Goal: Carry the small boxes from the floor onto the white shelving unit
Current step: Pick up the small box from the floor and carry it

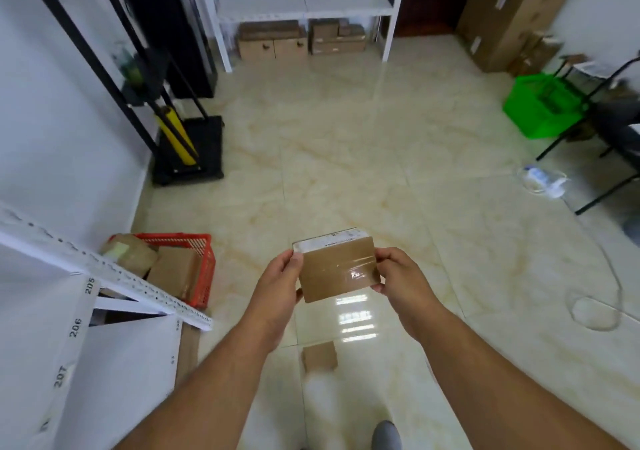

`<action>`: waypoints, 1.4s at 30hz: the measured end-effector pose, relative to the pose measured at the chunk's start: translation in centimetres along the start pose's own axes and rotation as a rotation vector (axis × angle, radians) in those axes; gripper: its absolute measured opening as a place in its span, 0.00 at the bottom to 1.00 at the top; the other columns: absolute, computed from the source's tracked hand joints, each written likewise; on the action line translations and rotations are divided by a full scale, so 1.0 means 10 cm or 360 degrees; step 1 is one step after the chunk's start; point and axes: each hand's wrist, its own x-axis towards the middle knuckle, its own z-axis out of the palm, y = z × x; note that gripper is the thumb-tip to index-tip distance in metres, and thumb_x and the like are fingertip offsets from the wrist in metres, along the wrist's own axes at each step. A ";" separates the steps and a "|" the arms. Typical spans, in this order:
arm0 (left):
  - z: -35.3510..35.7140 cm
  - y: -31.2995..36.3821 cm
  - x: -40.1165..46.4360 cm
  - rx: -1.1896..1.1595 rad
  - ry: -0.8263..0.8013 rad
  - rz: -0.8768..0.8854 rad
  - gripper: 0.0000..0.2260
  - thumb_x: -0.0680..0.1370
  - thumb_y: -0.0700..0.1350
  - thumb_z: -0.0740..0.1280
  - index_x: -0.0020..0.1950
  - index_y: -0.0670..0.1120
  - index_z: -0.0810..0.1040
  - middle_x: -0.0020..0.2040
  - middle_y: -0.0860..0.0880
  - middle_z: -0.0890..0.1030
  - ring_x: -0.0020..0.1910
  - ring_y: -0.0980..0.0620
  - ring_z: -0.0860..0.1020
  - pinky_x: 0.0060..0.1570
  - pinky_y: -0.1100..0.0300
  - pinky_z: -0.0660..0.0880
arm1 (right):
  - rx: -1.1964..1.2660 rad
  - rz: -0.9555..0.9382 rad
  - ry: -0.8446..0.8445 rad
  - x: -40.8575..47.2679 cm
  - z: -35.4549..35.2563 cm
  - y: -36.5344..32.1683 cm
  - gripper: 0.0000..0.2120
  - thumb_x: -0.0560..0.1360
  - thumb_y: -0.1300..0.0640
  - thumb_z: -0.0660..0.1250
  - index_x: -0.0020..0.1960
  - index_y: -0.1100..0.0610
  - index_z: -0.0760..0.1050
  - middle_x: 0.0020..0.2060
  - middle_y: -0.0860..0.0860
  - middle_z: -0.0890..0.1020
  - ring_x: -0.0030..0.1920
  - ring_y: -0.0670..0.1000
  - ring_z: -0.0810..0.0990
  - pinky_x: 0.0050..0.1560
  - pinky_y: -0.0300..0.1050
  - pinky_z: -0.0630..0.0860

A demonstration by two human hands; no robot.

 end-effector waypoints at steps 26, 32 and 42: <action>2.01 0.87 -0.39 0.0096 -0.0237 -0.0048 0.16 0.86 0.55 0.63 0.68 0.51 0.84 0.63 0.47 0.89 0.63 0.47 0.84 0.70 0.42 0.78 | 0.0422 -0.0229 -0.0144 0.40 -1.86 -1.14 0.16 0.72 0.44 0.72 0.48 0.57 0.79 0.47 0.55 0.83 0.48 0.55 0.81 0.60 0.61 0.83; 2.45 1.02 -0.10 -0.0047 -0.0092 0.0181 0.16 0.87 0.52 0.60 0.71 0.52 0.81 0.62 0.49 0.90 0.65 0.47 0.85 0.71 0.41 0.77 | 0.0249 -0.0484 -0.0150 0.60 -1.84 -1.44 0.22 0.88 0.46 0.57 0.79 0.51 0.75 0.72 0.42 0.79 0.73 0.50 0.78 0.64 0.43 0.69; 2.65 1.82 0.89 0.0038 -0.0019 0.0614 0.15 0.88 0.51 0.60 0.71 0.55 0.80 0.60 0.59 0.89 0.63 0.57 0.85 0.64 0.56 0.76 | 0.0264 -0.0630 -0.0256 1.50 -1.41 -2.12 0.22 0.86 0.42 0.56 0.76 0.42 0.77 0.68 0.43 0.87 0.70 0.47 0.84 0.76 0.58 0.75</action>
